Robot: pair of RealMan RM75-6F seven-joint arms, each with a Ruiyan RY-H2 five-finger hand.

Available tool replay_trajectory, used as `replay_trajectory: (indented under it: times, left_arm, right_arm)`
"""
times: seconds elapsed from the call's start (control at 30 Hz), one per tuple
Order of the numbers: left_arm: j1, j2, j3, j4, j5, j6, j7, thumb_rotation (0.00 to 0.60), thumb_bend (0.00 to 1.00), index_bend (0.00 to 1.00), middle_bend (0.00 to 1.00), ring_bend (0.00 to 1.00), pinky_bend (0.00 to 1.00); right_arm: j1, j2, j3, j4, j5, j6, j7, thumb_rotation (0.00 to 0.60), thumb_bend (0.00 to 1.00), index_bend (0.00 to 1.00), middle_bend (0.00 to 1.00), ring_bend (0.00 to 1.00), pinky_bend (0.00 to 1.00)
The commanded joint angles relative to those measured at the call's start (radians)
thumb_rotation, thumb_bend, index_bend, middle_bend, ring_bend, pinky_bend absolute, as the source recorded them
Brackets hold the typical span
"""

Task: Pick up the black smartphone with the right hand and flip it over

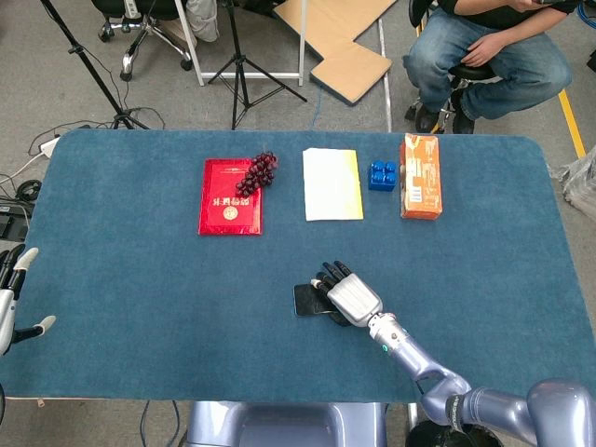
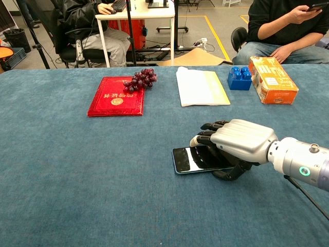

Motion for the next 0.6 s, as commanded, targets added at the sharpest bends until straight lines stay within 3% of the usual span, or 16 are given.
replay_trajectory:
  times: [0.03,0.17,0.4,0.6]
  left_arm:
    - [0.0,0.002,0.0,-0.001,0.0,0.0,-0.002,0.6,0.0,0.0,0.0,0.0,0.0]
    - [0.001,0.003,0.003,-0.003,0.005,0.003,-0.004,0.6,0.0,0.0,0.0,0.0,0.0]
    - [0.003,0.006,0.006,-0.006,0.013,0.008,-0.006,0.6,0.0,0.0,0.0,0.0,0.0]
    - [0.003,0.007,0.007,-0.009,0.017,0.009,-0.006,0.6,0.0,0.0,0.0,0.0,0.0]
  right_arm:
    - [-0.006,0.017,-0.017,-0.022,-0.031,0.032,0.063,0.6,0.69,0.29,0.24,0.09,0.19]
    - [-0.009,0.039,-0.042,-0.046,-0.067,0.059,0.12,0.6,0.79,0.33,0.27,0.12,0.23]
    - [-0.023,0.084,-0.066,-0.146,-0.068,0.065,0.223,0.6,0.84,0.41,0.34,0.2,0.31]
    - [-0.012,0.11,-0.016,-0.213,0.036,0.007,0.265,0.6,0.84,0.42,0.35,0.21,0.31]
